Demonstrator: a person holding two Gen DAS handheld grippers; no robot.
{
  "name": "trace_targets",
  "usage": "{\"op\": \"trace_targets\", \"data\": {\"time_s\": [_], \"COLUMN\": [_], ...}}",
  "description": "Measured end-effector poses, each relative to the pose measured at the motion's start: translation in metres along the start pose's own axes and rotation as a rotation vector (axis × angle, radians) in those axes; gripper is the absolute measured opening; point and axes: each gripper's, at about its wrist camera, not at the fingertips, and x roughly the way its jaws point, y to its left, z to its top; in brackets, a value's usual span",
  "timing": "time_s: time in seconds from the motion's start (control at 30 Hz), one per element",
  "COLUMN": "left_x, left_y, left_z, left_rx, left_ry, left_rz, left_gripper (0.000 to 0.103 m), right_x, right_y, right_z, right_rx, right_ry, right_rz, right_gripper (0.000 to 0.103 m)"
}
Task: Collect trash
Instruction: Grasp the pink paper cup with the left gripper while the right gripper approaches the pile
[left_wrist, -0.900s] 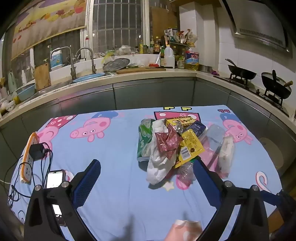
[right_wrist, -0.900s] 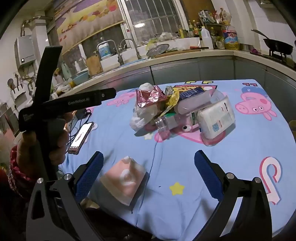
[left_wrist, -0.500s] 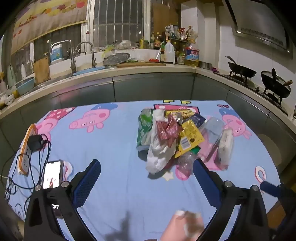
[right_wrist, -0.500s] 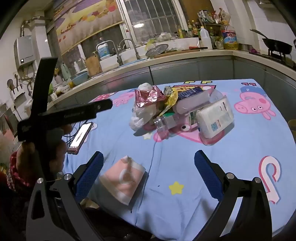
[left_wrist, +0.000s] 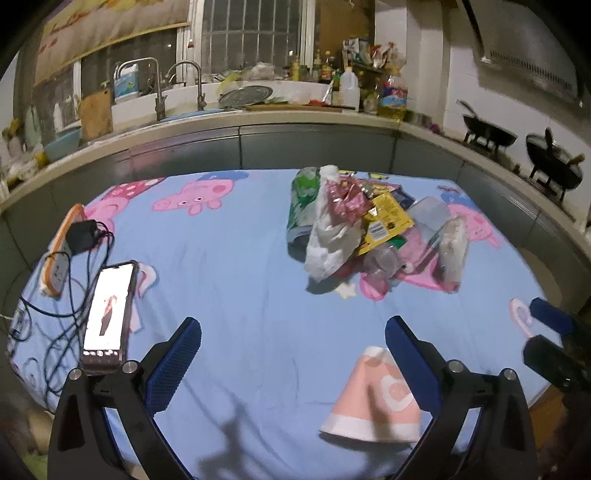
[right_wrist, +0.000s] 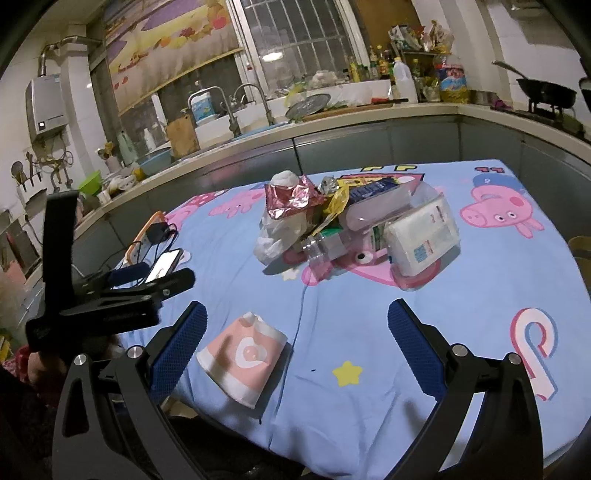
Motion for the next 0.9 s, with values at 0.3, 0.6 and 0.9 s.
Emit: {"op": "trace_targets", "data": {"time_s": [0.3,0.6,0.9], "left_x": [-0.004,0.002,0.033], "left_y": [-0.010,-0.004,0.006], "left_z": [0.003,0.024,0.015], "left_rx": [0.074,0.159,0.144], "left_ry": [-0.024,0.035,0.280], "left_rz": [-0.050,-0.170,-0.458], "left_gripper": [0.099,0.099,0.072], "right_x": [-0.023,-0.023,-0.010], "right_y": [-0.007,-0.022,-0.015], "right_z": [-0.003,-0.003,-0.006], "right_rx": [0.046,0.123,0.114], "right_ry": [-0.071,-0.049,0.024], "right_rz": [-0.084,-0.062,0.009], "right_gripper": [0.097,0.083,0.059]}}
